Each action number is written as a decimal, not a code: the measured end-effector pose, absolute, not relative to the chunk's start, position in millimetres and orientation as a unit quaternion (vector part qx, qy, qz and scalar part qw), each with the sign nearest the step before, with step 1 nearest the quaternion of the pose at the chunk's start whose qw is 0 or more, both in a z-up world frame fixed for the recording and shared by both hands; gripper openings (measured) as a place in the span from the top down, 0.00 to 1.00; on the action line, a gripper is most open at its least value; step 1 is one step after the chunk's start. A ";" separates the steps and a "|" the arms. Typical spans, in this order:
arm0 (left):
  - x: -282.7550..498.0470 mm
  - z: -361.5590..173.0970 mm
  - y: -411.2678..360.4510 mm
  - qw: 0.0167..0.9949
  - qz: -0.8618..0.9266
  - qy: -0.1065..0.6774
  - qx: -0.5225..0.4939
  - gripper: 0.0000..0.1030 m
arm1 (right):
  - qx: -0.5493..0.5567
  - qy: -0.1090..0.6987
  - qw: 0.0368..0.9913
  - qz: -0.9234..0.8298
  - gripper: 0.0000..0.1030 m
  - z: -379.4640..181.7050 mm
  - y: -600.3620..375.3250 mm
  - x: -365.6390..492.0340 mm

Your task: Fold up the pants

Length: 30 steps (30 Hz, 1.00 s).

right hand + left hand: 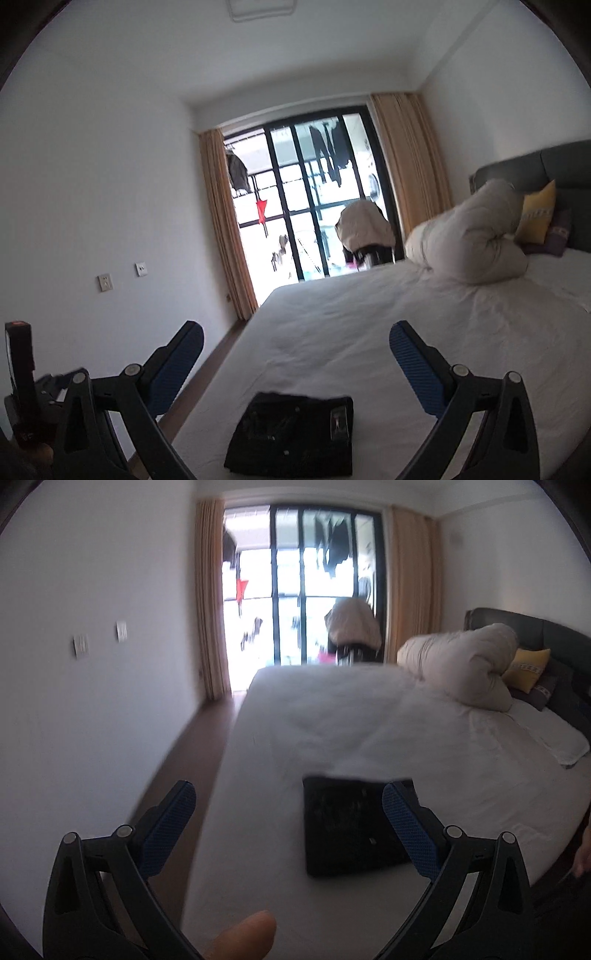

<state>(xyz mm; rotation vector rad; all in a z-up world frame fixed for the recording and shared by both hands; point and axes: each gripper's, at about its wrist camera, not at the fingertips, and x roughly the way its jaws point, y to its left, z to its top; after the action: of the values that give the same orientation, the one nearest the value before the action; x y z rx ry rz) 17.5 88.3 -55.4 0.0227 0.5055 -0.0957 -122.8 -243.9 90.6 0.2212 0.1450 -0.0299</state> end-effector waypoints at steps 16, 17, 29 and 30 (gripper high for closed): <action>53.1 -115.9 54.2 0.935 -0.021 0.354 0.014 0.00 | 0.102 0.274 0.954 -0.071 0.00 24.4 -232.4 -81.2; 59.1 -120.9 49.8 0.934 -0.021 0.357 0.015 0.00 | 0.097 0.277 0.953 -0.068 0.00 23.0 -230.4 -80.7; 66.2 -132.6 48.5 0.930 -0.018 0.368 0.014 0.00 | 0.074 0.295 0.951 -0.053 0.00 14.7 -211.4 -82.8; 66.7 -133.1 48.2 0.929 -0.018 0.368 0.014 0.00 | 0.072 0.296 0.951 -0.051 0.00 14.0 -210.3 -82.8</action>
<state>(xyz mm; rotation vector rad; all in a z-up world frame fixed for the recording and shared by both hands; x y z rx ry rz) 66.7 48.2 -133.1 0.0295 0.7547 -0.0359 -82.8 -210.3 14.0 0.1469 0.6017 -0.1029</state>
